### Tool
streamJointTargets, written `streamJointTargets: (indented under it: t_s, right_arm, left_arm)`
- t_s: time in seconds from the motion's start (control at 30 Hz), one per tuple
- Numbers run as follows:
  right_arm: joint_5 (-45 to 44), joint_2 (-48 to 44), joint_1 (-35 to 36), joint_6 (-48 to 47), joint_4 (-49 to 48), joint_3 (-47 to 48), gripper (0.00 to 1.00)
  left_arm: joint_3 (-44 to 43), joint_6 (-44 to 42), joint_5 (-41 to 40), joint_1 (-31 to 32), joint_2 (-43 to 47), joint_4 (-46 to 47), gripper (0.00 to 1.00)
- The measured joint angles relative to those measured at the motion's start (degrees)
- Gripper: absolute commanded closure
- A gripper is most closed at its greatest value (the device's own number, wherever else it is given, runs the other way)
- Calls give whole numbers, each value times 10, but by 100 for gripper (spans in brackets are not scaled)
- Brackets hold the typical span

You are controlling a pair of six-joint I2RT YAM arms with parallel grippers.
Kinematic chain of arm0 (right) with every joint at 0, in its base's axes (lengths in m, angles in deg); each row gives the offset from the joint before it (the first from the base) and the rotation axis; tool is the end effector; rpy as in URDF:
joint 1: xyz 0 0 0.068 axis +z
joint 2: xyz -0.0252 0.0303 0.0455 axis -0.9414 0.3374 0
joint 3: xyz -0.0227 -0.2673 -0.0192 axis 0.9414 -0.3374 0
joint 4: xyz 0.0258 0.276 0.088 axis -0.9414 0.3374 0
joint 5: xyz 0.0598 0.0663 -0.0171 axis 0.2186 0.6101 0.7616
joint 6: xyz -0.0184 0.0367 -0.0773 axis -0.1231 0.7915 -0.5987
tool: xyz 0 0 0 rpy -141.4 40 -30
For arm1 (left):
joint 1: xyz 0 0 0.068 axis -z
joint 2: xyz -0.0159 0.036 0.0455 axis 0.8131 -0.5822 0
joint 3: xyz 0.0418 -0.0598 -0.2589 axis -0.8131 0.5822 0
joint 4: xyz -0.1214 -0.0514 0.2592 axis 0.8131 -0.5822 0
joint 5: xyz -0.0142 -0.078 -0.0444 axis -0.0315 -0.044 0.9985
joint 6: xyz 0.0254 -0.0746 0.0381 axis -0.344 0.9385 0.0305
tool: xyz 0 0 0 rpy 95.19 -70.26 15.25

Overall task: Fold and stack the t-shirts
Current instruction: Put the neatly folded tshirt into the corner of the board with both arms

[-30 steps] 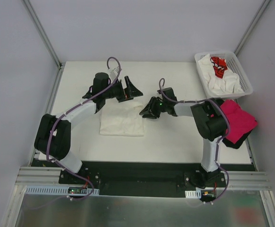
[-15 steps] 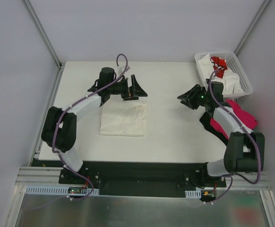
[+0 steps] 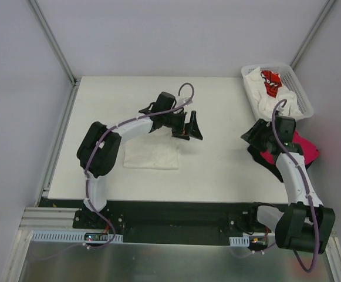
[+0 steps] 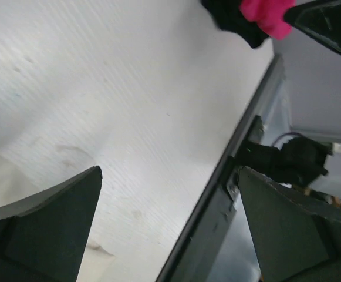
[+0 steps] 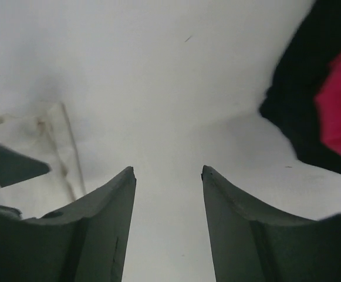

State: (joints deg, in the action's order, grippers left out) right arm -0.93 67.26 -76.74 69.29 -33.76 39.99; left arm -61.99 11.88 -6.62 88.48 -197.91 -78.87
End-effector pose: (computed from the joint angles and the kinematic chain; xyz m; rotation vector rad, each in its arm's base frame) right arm 0.3037 -0.0056 0.2189 0.1780 2.1483 0.4890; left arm 0.3730 -0.3232 0.1788 0.5764 2.2651 -1.5648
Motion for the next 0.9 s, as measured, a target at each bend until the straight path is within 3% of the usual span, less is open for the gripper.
streamJointTargets:
  t_s: [0.17,0.27,0.47,0.63,0.9]
  right_arm:
    - [-233,8,0,-69,164,120,46]
    - [-293,12,-1,-90,217,168,44]
    - [-350,146,-1,-127,355,315,43]
    - [-339,182,-8,-129,380,289,43]
    - [-301,203,-13,-119,367,205,43]
  left_arm:
    - [-86,-74,-173,5,23,-110,1]
    - [-145,-113,-269,5,47,-170,1]
    - [-261,-179,-501,5,96,-281,1]
    - [-286,-215,-647,3,129,-320,1]
    - [-211,-207,-671,-5,179,-345,1]
